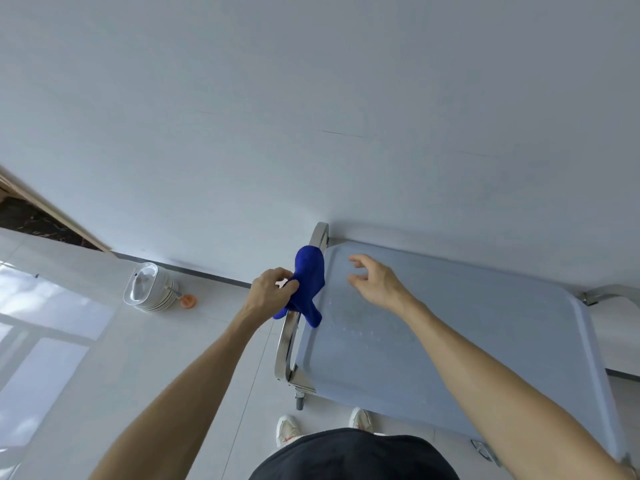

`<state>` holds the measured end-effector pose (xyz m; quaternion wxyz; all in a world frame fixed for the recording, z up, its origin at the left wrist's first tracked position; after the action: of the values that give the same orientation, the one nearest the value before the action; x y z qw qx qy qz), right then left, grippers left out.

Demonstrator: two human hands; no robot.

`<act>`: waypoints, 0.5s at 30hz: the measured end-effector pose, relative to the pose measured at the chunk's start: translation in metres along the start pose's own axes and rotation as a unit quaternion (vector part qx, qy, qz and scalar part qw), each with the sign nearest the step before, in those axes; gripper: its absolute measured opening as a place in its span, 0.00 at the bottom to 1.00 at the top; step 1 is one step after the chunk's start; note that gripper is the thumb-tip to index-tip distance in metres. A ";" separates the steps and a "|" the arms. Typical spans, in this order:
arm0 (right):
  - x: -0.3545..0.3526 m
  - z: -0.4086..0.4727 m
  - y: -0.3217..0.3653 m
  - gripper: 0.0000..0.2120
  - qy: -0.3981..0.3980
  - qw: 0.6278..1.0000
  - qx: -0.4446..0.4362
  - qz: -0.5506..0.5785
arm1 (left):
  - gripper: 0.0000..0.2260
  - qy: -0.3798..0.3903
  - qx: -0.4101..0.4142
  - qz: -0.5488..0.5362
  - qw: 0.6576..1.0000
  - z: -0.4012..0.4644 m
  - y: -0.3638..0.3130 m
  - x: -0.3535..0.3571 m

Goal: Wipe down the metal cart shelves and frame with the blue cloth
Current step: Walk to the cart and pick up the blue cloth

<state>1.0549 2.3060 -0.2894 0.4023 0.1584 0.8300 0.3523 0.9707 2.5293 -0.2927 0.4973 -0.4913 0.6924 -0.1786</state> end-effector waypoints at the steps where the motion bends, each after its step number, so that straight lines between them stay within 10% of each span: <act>1: 0.000 0.002 0.006 0.24 0.002 1.000 -0.016 -0.005 | 0.07 0.009 0.011 -0.010 1.000 -0.003 -0.003 -0.003; 7: 0.000 0.004 0.048 0.32 0.080 0.982 -0.157 -0.063 | 0.07 0.062 0.079 -0.120 0.988 -0.030 -0.027 -0.024; 10: 0.003 -0.007 0.060 0.20 0.152 0.970 -0.178 -0.061 | 0.09 0.103 0.098 -0.207 0.968 -0.043 -0.030 -0.030; 15: -0.001 -0.033 0.041 0.14 0.188 0.964 -0.117 0.147 | 0.08 0.084 0.112 -0.208 0.968 -0.059 -0.011 -0.036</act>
<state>1.0292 2.3186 -0.2456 0.1985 0.1615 0.8113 0.5256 0.9258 2.5411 -0.2398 0.4408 -0.5489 0.5900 -0.3954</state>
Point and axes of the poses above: each hand's wrist, its own z-axis towards the middle knuckle, its own x-axis out of the palm, y = z × x, the point moved 3 cm from there along z, towards the middle knuckle, and after that the axes turned 5 degrees about y, right-handed, at the moved point
